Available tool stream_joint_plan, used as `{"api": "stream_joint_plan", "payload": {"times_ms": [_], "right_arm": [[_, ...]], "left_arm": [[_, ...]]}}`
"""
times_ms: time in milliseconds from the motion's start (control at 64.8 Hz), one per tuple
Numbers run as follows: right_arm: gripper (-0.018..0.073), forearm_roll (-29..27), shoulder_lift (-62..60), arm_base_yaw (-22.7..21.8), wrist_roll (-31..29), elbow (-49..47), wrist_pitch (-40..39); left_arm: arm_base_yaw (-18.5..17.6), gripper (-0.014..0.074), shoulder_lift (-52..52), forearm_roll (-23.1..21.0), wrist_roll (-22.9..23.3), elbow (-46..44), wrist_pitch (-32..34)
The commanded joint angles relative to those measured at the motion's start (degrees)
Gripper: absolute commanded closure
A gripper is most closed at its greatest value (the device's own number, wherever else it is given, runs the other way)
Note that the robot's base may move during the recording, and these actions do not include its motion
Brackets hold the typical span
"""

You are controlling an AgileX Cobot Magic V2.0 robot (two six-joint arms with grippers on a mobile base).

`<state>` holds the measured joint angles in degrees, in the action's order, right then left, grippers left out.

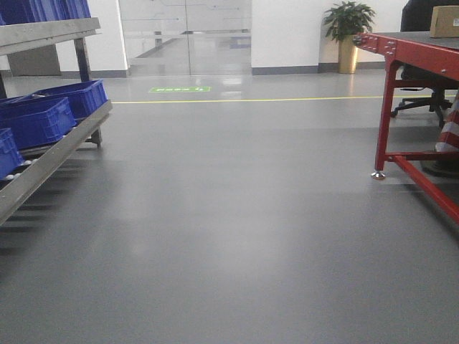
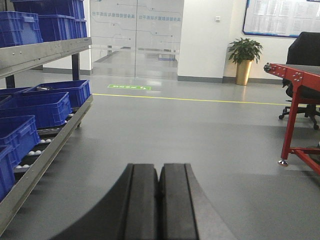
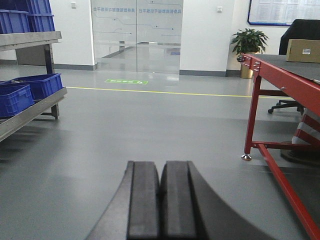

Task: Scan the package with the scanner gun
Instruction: 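Drive the base forward to the red-framed table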

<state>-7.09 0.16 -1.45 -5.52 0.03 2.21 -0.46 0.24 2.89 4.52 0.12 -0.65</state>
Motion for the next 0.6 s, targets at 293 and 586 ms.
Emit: {"api": "stream_joint_plan", "payload": {"times_ms": [293, 586], "right_arm": [[0.0727, -0.2, -0.2, -0.1, -0.4, 0.0, -0.7], [0.0727, -0.2, -0.2, -0.1, -0.4, 0.0, -0.7]], "left_arm": [[0.2, 0.0708, -0.2, -0.1, 0.3, -0.1, 1.2], [0.2, 0.0708, -0.2, -0.1, 0.3, -0.1, 1.2]]}}
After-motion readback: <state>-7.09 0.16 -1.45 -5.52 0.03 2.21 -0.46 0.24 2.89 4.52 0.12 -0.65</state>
